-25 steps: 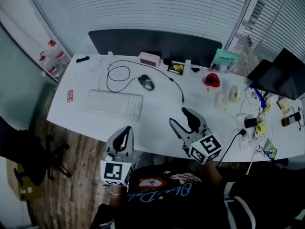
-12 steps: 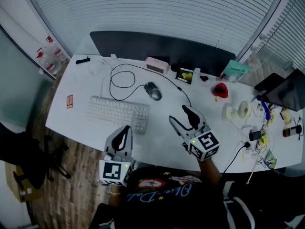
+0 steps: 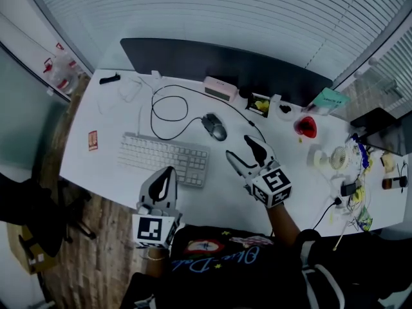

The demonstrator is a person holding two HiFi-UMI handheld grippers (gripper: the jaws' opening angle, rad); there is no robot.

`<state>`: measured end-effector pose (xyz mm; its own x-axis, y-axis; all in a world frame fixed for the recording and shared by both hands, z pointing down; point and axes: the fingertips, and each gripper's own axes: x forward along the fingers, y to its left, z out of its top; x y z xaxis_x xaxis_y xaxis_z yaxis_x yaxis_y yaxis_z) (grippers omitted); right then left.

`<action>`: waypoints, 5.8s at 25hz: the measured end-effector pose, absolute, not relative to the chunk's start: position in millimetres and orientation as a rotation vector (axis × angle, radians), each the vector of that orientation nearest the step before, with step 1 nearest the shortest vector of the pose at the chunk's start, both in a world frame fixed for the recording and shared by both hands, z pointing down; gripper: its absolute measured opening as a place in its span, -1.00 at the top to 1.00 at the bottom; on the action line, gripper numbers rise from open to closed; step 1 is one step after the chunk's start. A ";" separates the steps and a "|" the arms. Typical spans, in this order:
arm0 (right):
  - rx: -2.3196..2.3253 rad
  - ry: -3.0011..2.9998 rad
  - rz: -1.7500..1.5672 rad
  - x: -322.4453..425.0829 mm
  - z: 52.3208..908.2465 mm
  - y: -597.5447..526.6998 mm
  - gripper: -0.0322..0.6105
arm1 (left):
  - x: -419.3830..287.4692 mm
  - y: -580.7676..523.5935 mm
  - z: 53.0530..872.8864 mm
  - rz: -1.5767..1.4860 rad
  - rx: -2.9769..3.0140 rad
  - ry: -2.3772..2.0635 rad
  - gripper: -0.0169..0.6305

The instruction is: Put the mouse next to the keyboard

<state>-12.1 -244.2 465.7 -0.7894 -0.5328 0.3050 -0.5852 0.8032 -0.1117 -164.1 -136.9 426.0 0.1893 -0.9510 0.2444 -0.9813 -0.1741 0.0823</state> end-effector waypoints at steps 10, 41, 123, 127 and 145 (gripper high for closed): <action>0.810 -2.604 0.354 -51.7 524.2 -277.1 0.07 | -204.9 -158.1 445.5 0.230 2.194 -1.837 0.93; 0.769 -2.270 0.371 -93.1 650.8 -337.4 0.00 | -266.7 -194.7 489.1 0.291 2.183 -1.698 0.93; 1.444 -2.024 0.708 36.9 645.0 -175.9 0.00 | -182.3 -109.4 446.3 0.361 2.510 -1.485 0.94; 1.455 -2.060 0.692 39.1 632.2 -177.0 0.00 | -177.3 -110.5 445.5 0.369 2.526 -1.471 0.94; 1.631 -2.394 0.434 53.0 489.8 -182.7 0.49 | -158.1 -129.9 424.2 0.367 2.587 -1.463 0.94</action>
<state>53.0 -182.7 489.8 -0.3644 -0.8688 0.3352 -0.9312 0.3433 -0.1225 -158.1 -129.9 424.2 0.4953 -0.8215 0.2823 -0.8576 -0.5143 0.0079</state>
